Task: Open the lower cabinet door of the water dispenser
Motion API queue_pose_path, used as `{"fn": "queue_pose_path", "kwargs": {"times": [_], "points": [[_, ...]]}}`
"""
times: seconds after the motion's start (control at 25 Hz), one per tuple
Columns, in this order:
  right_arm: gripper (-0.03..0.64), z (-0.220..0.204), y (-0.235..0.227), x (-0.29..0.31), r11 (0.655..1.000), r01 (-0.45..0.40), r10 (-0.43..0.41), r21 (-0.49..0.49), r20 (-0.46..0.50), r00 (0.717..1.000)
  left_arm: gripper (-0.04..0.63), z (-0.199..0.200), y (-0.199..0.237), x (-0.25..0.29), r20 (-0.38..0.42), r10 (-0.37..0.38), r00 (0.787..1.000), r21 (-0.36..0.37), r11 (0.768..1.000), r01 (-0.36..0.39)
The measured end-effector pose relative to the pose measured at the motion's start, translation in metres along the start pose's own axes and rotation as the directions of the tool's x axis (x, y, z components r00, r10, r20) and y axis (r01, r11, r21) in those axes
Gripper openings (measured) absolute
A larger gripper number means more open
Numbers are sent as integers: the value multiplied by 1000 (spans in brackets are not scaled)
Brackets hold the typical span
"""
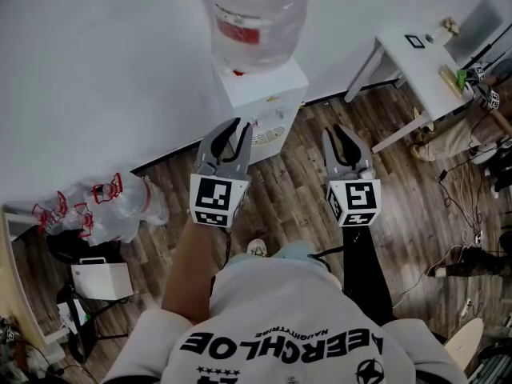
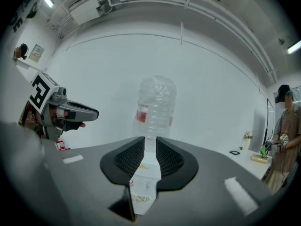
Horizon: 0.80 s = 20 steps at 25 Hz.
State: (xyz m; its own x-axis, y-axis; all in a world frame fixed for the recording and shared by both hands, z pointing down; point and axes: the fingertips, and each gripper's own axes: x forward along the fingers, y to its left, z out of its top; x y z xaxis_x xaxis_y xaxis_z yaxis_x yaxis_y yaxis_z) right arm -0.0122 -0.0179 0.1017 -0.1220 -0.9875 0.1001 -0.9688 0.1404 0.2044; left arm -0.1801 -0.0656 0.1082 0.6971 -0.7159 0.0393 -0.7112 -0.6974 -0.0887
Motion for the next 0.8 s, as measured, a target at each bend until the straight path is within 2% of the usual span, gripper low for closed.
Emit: {"fn": "queue_pose_path", "kwargs": {"times": [0.44,0.8], "points": [[75,-10,-14,9,1000,-8,8,10,-16,1000,75,-14,6,15,-23,34,999,-30,999,-35],[75,-18,-45,58,995,-103,103,12,12,995,75,-16,11,54,-36,102,994,-17,995,-103]]}}
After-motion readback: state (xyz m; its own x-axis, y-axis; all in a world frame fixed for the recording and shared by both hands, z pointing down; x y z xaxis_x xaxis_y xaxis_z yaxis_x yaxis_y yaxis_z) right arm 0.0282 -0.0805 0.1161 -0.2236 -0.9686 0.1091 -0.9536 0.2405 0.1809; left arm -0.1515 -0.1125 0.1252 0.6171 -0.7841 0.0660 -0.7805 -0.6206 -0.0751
